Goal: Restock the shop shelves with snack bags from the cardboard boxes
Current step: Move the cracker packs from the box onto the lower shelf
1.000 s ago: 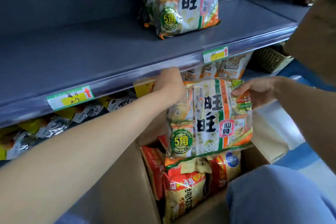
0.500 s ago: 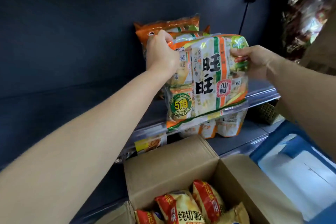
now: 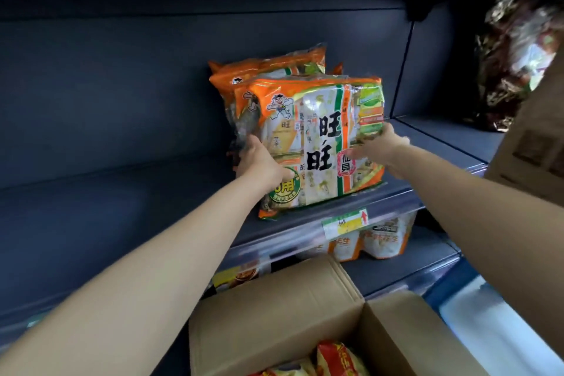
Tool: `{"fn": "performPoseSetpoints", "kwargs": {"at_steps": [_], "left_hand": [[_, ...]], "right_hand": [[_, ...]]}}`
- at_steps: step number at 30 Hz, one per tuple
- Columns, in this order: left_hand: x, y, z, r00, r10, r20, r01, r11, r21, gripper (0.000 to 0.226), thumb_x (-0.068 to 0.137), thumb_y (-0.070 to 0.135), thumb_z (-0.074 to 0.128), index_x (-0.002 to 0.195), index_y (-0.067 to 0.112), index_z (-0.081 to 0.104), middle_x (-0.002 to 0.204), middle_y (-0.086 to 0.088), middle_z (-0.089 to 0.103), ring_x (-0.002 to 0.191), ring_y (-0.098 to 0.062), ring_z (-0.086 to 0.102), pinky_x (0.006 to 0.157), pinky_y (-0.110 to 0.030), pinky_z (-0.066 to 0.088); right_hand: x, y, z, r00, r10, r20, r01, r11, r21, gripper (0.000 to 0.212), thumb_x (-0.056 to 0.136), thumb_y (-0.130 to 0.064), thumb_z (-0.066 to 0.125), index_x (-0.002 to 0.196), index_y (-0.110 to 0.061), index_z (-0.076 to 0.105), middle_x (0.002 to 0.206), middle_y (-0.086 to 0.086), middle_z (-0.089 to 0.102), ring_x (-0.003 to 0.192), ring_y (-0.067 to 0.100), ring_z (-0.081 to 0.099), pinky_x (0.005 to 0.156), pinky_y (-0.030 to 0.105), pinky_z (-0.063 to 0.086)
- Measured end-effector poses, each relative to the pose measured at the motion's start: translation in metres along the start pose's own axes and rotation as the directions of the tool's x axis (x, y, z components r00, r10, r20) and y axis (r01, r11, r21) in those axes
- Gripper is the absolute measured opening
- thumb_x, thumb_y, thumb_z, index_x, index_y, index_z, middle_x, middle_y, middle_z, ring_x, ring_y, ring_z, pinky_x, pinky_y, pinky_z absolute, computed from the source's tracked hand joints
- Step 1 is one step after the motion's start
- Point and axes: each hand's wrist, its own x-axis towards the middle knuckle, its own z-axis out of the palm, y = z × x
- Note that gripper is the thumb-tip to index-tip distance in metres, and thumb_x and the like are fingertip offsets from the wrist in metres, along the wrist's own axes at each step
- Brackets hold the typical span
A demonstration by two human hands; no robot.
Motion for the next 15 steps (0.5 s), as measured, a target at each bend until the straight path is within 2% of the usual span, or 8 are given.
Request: {"fn": "performPoseSetpoints", "kwargs": {"at_steps": [1, 3, 4, 7, 9, 12, 15], "left_hand": [[0.001, -0.002, 0.003, 1.0, 0.0, -0.005, 0.0, 1.0, -0.01, 0.1, 0.076, 0.023, 0.079, 0.149, 0.013, 0.011, 0.15, -0.012, 0.033, 0.129, -0.032, 0.046, 0.1, -0.044, 0.047], [0.004, -0.001, 0.005, 0.998, 0.026, -0.059, -0.026, 1.0, 0.005, 0.091, 0.076, 0.021, 0.079, 0.144, 0.01, 0.02, 0.144, -0.011, 0.042, 0.125, -0.031, 0.05, 0.094, -0.041, 0.049], [0.005, -0.001, 0.005, 0.995, 0.039, -0.091, -0.037, 0.999, 0.025, 0.088, 0.076, 0.021, 0.079, 0.142, 0.009, 0.022, 0.142, -0.011, 0.044, 0.124, -0.031, 0.051, 0.092, -0.04, 0.049], [0.007, -0.003, 0.004, 0.987, 0.064, -0.145, -0.056, 0.997, 0.055, 0.087, 0.076, 0.02, 0.079, 0.143, 0.009, 0.023, 0.141, -0.011, 0.044, 0.126, -0.031, 0.048, 0.093, -0.041, 0.047], [0.007, -0.005, 0.005, 0.986, 0.069, -0.153, -0.06, 0.996, 0.06, 0.087, 0.077, 0.021, 0.078, 0.143, 0.01, 0.023, 0.142, -0.011, 0.043, 0.127, -0.031, 0.048, 0.094, -0.041, 0.046], [0.003, -0.008, 0.003, 0.99, 0.059, -0.126, -0.053, 0.997, 0.052, 0.087, 0.078, 0.024, 0.078, 0.142, 0.01, 0.02, 0.144, -0.012, 0.041, 0.126, -0.032, 0.048, 0.091, -0.04, 0.045], [-0.01, -0.012, 0.0, 0.992, 0.057, -0.112, -0.054, 0.998, 0.03, 0.083, 0.078, 0.024, 0.077, 0.137, 0.01, 0.021, 0.141, -0.013, 0.04, 0.122, -0.032, 0.05, 0.08, -0.036, 0.041]], "right_hand": [[0.003, 0.003, 0.004, 0.999, 0.026, 0.038, -0.027, 0.999, 0.037, 0.096, 0.074, -0.036, 0.079, 0.147, -0.032, 0.016, 0.146, 0.014, 0.028, 0.126, 0.031, 0.041, 0.089, 0.042, 0.051], [0.01, 0.008, 0.012, 0.997, 0.007, 0.073, -0.017, 0.99, 0.138, 0.088, 0.073, -0.03, 0.081, 0.141, -0.033, 0.026, 0.139, 0.011, 0.038, 0.115, 0.028, 0.05, 0.069, 0.036, 0.057], [0.015, 0.009, 0.015, 0.998, -0.023, 0.065, 0.01, 0.983, 0.184, 0.083, 0.071, -0.028, 0.082, 0.137, -0.03, 0.032, 0.135, 0.01, 0.044, 0.111, 0.028, 0.054, 0.069, 0.037, 0.059], [0.017, 0.009, 0.023, 0.995, -0.085, 0.048, 0.07, 0.964, 0.255, 0.077, 0.071, -0.025, 0.082, 0.134, -0.021, 0.037, 0.127, 0.008, 0.054, 0.107, 0.029, 0.061, 0.086, 0.046, 0.057], [0.014, 0.01, 0.026, 0.995, -0.091, 0.034, 0.079, 0.96, 0.268, 0.068, 0.075, -0.025, 0.079, 0.13, -0.018, 0.039, 0.123, 0.006, 0.055, 0.108, 0.028, 0.061, 0.092, 0.046, 0.054], [0.01, 0.016, 0.029, 0.997, -0.078, -0.006, 0.077, 0.973, 0.218, 0.078, 0.077, -0.03, 0.077, 0.139, -0.018, 0.031, 0.136, 0.01, 0.045, 0.115, 0.03, 0.056, 0.097, 0.046, 0.05], [-0.011, 0.02, 0.029, 0.988, -0.071, -0.135, 0.085, 0.992, 0.098, 0.079, 0.083, -0.031, 0.071, 0.144, -0.013, 0.024, 0.145, 0.011, 0.032, 0.125, 0.031, 0.044, 0.102, 0.042, 0.043]]}}
